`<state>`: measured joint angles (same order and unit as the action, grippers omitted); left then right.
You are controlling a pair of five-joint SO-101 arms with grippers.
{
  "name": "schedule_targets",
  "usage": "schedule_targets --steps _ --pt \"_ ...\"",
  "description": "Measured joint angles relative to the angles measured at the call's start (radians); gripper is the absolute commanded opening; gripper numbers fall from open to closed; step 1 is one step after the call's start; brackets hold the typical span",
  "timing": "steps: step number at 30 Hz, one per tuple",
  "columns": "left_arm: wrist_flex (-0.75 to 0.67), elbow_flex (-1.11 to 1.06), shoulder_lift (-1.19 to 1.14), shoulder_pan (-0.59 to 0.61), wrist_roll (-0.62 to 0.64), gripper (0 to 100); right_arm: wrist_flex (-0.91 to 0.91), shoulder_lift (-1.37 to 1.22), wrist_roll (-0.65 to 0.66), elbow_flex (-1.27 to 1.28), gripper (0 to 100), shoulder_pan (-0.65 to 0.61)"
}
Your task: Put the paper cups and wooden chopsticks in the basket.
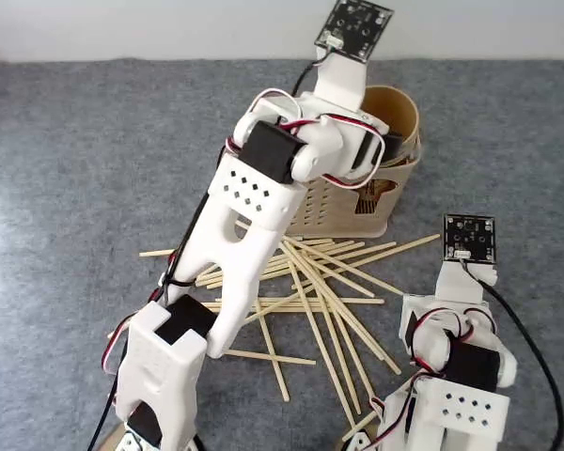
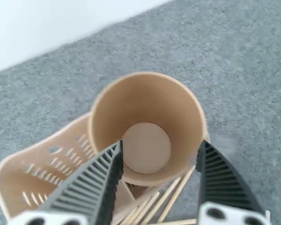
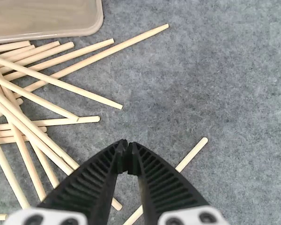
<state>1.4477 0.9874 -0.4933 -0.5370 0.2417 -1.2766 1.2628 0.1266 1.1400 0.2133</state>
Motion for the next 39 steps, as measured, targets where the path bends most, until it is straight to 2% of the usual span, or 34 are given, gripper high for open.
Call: schedule_targets --steps 10,19,24,32,35,39 --pt "-0.097 -0.173 0.044 0.008 0.003 25 0.0 0.0 0.0 0.0 0.8 0.0" --pt "-0.097 -0.149 0.054 -0.002 -0.002 25 0.0 0.0 0.0 0.0 0.8 0.0" --pt "-0.008 -0.029 0.091 0.046 -0.003 25 0.0 0.0 0.0 0.0 0.8 0.0" --pt "0.258 0.123 0.153 0.147 -0.043 25 0.0 0.0 0.0 0.0 0.8 0.0" --pt "0.282 0.112 0.176 0.203 -0.086 25 0.0 0.0 0.0 0.0 0.8 0.0" --pt "0.287 -0.012 0.245 0.293 -0.147 25 0.0 0.0 0.0 0.0 0.8 0.0"
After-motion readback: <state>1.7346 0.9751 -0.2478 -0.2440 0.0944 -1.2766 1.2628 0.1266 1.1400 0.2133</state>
